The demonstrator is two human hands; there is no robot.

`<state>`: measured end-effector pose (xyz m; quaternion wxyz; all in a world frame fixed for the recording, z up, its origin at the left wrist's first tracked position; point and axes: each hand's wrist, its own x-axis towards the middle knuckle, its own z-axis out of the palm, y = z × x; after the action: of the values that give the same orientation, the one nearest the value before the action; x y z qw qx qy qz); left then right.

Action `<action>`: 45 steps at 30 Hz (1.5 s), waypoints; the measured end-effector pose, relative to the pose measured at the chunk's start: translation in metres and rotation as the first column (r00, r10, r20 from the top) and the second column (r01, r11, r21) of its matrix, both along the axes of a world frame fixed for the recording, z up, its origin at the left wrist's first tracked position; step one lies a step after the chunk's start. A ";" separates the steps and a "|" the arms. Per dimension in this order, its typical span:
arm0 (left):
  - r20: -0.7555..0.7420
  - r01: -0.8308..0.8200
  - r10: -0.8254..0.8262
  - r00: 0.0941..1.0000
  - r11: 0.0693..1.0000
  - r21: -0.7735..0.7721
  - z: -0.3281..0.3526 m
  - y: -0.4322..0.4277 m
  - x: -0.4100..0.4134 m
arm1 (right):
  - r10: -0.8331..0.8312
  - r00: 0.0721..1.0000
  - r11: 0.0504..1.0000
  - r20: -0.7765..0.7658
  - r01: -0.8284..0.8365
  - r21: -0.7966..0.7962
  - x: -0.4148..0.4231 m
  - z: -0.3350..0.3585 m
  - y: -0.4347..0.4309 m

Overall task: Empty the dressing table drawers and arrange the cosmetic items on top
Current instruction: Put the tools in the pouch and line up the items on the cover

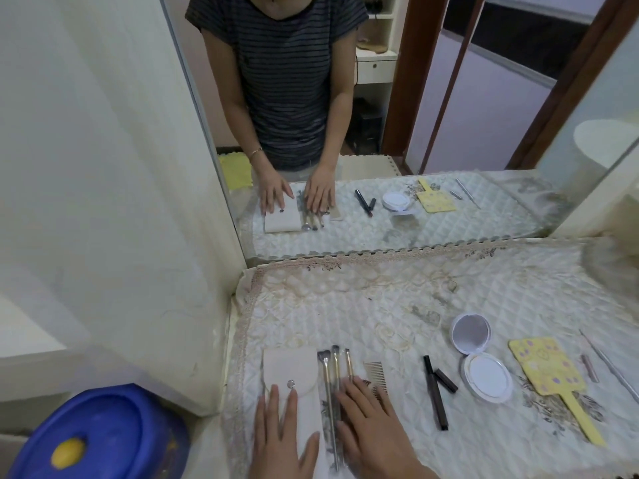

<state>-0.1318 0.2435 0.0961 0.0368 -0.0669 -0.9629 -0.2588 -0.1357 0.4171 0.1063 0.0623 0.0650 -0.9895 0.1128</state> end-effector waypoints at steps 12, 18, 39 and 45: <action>-0.024 -0.015 0.014 1.000 0.998 -0.057 0.000 0.013 -0.001 | 0.008 1.000 1.000 0.003 -0.007 -0.017 0.009 0.000 0.007; -0.014 -0.006 0.005 1.000 0.996 -0.091 -0.003 0.012 0.000 | -0.014 0.997 1.000 0.071 0.012 0.029 0.010 0.004 0.003; -0.130 0.000 -0.027 0.991 0.978 -0.208 -0.002 0.102 0.008 | 0.029 0.971 0.989 0.236 0.007 -0.147 -0.021 0.033 0.149; -0.209 0.018 -0.083 0.974 0.955 -0.298 0.020 0.163 0.007 | 0.136 0.891 0.964 0.433 -0.019 -0.265 -0.028 0.032 0.145</action>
<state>-0.1245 0.4066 0.1162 0.1259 -0.1246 -0.9786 -0.1047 -0.1642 0.5622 0.1386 -0.1635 0.0687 -0.9512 0.2527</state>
